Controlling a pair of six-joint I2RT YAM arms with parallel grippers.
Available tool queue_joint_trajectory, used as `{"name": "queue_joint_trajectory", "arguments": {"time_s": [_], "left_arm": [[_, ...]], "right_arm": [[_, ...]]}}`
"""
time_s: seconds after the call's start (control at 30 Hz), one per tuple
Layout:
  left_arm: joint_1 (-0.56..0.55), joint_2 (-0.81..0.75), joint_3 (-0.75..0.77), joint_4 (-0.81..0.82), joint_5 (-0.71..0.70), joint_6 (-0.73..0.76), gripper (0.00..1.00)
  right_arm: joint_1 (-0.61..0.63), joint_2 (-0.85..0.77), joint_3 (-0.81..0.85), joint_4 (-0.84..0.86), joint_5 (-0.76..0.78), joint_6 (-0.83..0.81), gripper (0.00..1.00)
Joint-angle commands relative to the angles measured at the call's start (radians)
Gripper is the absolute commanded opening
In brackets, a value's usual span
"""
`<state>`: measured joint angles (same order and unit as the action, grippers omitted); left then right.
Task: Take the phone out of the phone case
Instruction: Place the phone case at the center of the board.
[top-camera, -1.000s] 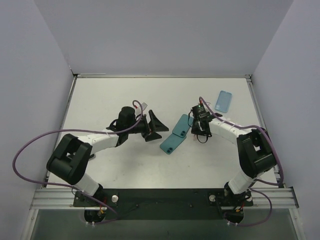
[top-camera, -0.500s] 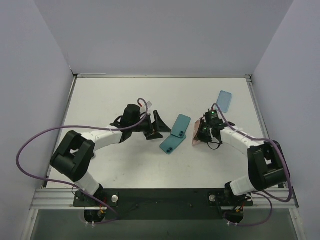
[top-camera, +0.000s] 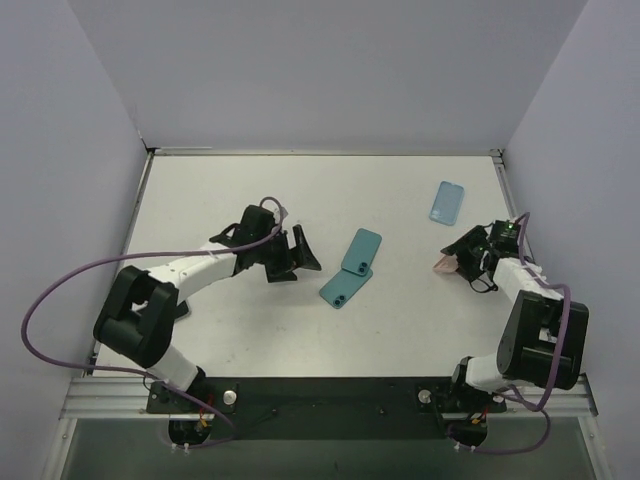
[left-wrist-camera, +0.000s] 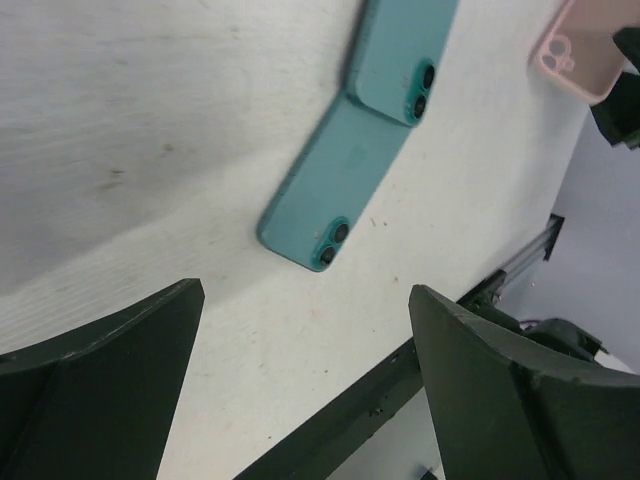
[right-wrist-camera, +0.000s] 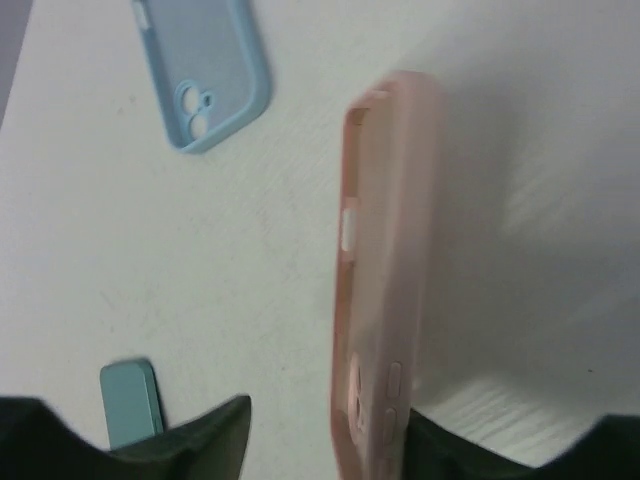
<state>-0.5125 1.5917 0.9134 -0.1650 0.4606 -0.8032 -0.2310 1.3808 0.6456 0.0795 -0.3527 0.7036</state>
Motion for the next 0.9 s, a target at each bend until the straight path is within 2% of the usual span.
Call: {"name": "queue_joint_trajectory", "arguments": {"time_s": [0.0,0.03,0.07,0.1,0.13,0.23,0.43,0.7,0.87], "left_arm": [[0.077,-0.101,0.091,-0.286,-0.207,0.093,0.96],[0.107,-0.133,0.096,-0.330,-0.244,0.098,0.96],[0.124,-0.150,0.094,-0.408,-0.281,0.099,0.96],[0.140,-0.170,0.090,-0.441,-0.330,0.096,0.97],[0.167,-0.212,0.082,-0.471,-0.415,0.088,0.97],[0.218,-0.306,0.032,-0.573,-0.552,0.036,0.97],[0.347,-0.453,-0.102,-0.706,-0.642,-0.117,0.98],[0.664,-0.363,-0.145,-0.766,-0.639,-0.122,0.97],[0.759,-0.305,-0.139,-0.749,-0.715,-0.168,0.97]], "right_arm": [[-0.051,0.034,0.084,-0.121,0.062,0.001,0.60],[-0.050,0.024,0.089,-0.145,0.086,-0.010,0.79],[-0.050,0.012,0.088,-0.182,0.104,-0.015,0.84],[-0.048,-0.015,0.088,-0.201,0.130,-0.027,1.00],[-0.047,-0.029,0.089,-0.222,0.173,-0.030,1.00],[-0.036,-0.095,0.089,-0.279,0.234,-0.049,1.00],[0.051,-0.192,0.109,-0.320,0.247,-0.075,1.00],[0.140,-0.167,0.155,-0.319,0.143,-0.073,1.00],[0.160,-0.154,0.164,-0.322,0.117,-0.081,1.00]]}}
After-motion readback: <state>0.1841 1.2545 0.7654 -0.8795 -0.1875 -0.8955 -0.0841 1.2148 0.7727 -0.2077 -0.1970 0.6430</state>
